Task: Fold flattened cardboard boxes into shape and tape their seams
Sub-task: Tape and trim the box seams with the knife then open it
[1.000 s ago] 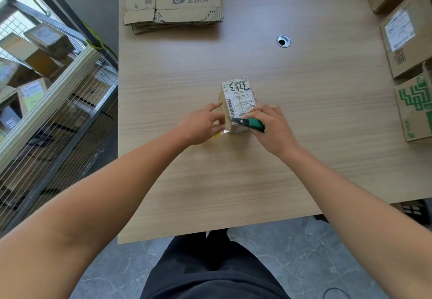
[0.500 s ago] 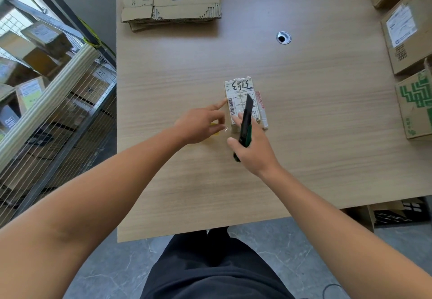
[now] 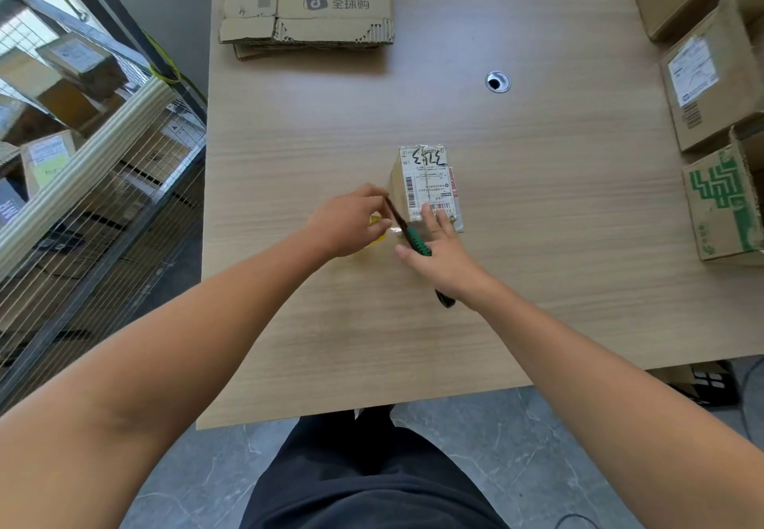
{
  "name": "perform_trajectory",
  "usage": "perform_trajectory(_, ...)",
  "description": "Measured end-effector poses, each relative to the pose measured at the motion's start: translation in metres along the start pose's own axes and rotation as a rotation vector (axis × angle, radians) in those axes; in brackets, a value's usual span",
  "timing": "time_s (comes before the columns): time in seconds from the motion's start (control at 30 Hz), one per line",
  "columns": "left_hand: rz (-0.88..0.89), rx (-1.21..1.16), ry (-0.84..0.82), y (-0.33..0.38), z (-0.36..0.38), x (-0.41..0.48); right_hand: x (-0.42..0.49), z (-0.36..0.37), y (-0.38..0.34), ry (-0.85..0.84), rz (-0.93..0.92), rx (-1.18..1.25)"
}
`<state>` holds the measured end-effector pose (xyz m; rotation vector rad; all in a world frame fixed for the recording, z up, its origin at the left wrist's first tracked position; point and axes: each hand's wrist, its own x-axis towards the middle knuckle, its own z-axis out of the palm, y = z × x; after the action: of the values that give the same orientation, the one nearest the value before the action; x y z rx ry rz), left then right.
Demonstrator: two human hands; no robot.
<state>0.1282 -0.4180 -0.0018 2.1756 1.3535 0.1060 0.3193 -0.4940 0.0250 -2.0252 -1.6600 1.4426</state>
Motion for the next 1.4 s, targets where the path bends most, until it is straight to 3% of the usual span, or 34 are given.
perform_trajectory(0.17, -0.044, 0.040, 0.069, 0.006, 0.002, -0.005, 0.004, 0.000, -0.002, -0.019, 0.088, 0.048)
perform_trajectory(0.47, 0.013, 0.120, 0.160, 0.014, 0.008, -0.015, 0.002, -0.001, -0.024, -0.122, 0.223, -0.291)
perform_trajectory(0.8, 0.024, 0.179, 0.204, 0.029, 0.007, -0.028, 0.021, -0.016, -0.045, -0.309, 0.263, -0.836)
perform_trajectory(0.97, 0.073, 0.075, 0.382, 0.037, -0.003, -0.036, 0.016, -0.008, -0.031, -0.271, 0.235, -0.920)
perform_trajectory(1.03, 0.057, 0.051, 0.420, 0.033, -0.011, -0.034, 0.011, 0.002, -0.025, -0.262, 0.219, -0.880)
perform_trajectory(1.3, -0.048, 0.027, 0.285, -0.013, -0.016, -0.026, -0.002, 0.001, 0.005, -0.065, -0.122, -0.492)
perform_trajectory(1.4, -0.103, 0.001, 0.311, -0.024, -0.027, -0.020, -0.008, -0.006, 0.012, 0.116, -0.257, -0.241)
